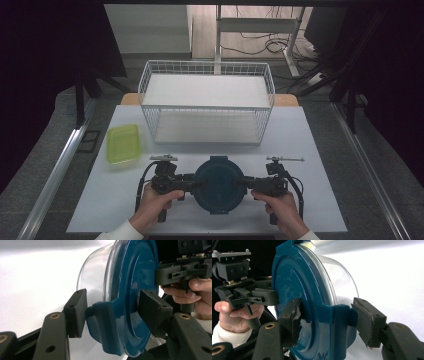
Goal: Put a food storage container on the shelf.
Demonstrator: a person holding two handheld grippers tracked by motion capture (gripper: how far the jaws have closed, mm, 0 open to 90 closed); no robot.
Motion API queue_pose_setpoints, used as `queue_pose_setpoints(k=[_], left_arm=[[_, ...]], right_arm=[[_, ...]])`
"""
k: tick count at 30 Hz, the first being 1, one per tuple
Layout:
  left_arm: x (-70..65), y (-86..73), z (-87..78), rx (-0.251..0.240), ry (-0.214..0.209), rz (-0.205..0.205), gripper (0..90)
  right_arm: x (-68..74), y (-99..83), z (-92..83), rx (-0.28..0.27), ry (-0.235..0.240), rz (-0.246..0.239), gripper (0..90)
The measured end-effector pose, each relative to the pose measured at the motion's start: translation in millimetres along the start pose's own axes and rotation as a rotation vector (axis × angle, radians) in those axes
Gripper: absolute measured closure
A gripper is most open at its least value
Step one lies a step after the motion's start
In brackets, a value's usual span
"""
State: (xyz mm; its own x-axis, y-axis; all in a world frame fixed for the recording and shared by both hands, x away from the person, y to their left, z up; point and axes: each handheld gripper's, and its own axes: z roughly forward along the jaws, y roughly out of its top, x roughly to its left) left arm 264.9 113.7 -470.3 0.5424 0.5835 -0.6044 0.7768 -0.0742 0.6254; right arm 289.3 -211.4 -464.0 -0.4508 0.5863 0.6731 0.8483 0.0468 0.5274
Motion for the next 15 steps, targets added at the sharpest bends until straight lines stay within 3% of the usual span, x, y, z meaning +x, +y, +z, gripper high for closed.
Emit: queue_pose_setpoints(k=[6,15], left_arm=[[-1.2,6.6,-2.8,-0.014,-0.002,0.008,42.0],[2.0,19.3,-5.2,-0.012,-0.010,0.004,42.5]], right_arm=[[5.6,8.6,-2.7,-0.014,-0.009,-0.033,41.3],[7.6,21.1,-2.5,-0.011,-0.008,-0.034,41.3]])
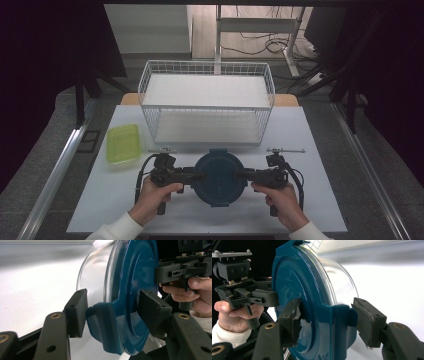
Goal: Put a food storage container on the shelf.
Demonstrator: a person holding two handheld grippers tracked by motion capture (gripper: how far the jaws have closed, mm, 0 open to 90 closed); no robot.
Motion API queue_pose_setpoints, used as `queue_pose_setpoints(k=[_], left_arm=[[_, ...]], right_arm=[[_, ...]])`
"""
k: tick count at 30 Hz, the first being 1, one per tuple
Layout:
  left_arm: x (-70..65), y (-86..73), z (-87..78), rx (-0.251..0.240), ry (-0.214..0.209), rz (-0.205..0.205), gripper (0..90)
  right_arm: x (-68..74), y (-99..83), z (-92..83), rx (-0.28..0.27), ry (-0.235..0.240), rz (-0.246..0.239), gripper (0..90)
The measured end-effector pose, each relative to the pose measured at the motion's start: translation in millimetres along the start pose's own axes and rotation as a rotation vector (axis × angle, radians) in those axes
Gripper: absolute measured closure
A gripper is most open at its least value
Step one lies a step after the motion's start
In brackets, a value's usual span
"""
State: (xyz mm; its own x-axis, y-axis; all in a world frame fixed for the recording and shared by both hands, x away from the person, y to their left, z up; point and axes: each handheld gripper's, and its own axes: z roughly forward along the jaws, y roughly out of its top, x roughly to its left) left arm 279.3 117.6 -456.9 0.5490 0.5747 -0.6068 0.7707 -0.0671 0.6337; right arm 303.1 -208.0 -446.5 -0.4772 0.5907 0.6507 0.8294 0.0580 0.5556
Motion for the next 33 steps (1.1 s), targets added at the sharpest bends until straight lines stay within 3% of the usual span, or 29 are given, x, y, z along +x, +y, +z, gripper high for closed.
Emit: queue_pose_setpoints(k=[11,24,33], left_arm=[[-4.8,35.0,-10.7,-0.021,0.006,0.017,42.7],[-17.1,97.9,-36.9,-0.073,0.017,0.079,42.7],[-21.7,131.0,-51.4,-0.108,0.009,0.107,42.8]], right_arm=[[8.8,31.2,-4.9,-0.014,0.004,-0.009,41.3],[36.8,95.6,-18.7,-0.039,0.008,-0.059,41.3],[57.7,135.6,-26.4,-0.054,-0.001,-0.106,41.4]])
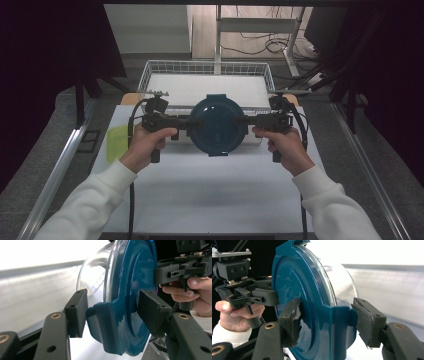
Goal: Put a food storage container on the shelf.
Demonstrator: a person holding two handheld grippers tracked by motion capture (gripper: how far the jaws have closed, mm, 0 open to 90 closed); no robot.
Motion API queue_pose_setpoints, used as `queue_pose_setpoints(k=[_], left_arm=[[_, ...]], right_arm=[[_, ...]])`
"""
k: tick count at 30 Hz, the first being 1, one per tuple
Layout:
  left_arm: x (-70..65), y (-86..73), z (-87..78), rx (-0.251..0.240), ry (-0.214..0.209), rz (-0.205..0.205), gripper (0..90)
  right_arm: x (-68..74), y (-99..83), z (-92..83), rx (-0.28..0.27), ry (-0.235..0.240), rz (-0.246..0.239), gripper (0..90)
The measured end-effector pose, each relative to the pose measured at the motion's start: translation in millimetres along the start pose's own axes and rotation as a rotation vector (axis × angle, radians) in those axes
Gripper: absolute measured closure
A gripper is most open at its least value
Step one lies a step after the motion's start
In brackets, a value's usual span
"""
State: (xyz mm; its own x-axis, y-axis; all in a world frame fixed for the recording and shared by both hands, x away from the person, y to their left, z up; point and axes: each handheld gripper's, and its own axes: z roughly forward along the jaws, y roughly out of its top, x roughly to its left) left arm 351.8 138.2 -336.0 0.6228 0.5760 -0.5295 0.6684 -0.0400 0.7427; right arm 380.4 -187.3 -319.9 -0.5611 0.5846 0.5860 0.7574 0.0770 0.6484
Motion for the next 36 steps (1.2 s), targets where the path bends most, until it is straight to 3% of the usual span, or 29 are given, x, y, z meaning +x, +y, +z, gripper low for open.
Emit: queue_pose_setpoints(k=[6,18,21,29,36], left_arm=[[3.3,22.6,-5.1,-0.011,-0.009,0.006,43.5],[14.5,68.1,-12.3,-0.039,0.001,0.003,44.2],[20.7,78.6,-13.7,-0.056,-0.006,-0.007,44.6],[41.5,102.6,-7.4,-0.041,-0.015,-0.034,44.6],[59.0,108.3,1.2,-0.029,-0.011,-0.057,44.3]], right_arm=[[4.8,23.8,-2.0,-0.002,-0.001,-0.017,41.3],[2.5,66.0,5.2,-0.030,0.029,0.010,41.5],[3.2,77.8,7.9,-0.030,0.030,0.012,41.6],[-4.6,105.4,18.0,-0.019,0.019,0.021,41.6],[-18.2,115.6,31.4,-0.007,0.017,0.058,41.6]])
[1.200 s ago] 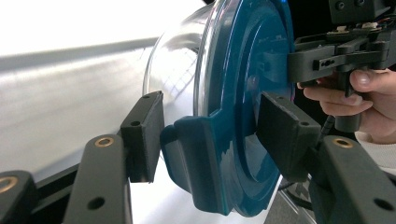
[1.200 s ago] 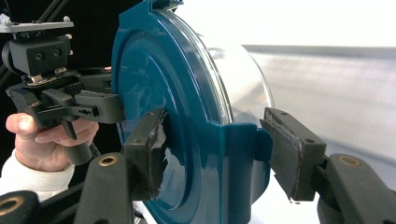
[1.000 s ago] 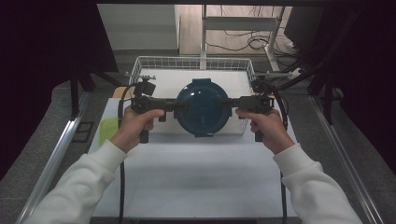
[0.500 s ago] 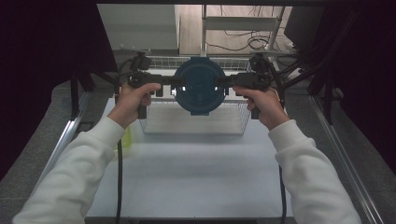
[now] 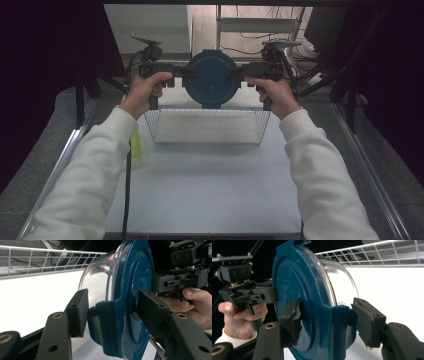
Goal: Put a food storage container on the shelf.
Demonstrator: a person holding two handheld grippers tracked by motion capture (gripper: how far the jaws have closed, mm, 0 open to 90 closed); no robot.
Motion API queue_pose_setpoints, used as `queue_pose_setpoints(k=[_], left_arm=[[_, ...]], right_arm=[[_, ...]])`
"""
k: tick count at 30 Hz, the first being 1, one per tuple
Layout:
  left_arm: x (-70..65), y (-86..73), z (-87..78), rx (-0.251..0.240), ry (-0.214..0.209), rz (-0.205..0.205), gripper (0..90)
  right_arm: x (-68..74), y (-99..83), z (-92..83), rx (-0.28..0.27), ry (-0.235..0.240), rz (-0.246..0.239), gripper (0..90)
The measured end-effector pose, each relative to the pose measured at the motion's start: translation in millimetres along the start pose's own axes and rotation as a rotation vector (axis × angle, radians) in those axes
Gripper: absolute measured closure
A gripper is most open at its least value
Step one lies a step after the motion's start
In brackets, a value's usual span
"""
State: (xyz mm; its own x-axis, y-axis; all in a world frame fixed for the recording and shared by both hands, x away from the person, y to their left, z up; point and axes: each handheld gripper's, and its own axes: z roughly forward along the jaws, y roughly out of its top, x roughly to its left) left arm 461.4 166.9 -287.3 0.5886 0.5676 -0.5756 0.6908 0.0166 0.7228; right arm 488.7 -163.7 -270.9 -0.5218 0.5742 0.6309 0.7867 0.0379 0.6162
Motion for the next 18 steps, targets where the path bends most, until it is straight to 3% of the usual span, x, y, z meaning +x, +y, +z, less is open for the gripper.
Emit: queue_pose_setpoints(k=[18], left_arm=[[26.2,0.4,21.6,0.011,-0.022,-0.061,43.7]], right_arm=[[-22.3,6.9,13.0,0.033,-0.030,0.068,41.6]])
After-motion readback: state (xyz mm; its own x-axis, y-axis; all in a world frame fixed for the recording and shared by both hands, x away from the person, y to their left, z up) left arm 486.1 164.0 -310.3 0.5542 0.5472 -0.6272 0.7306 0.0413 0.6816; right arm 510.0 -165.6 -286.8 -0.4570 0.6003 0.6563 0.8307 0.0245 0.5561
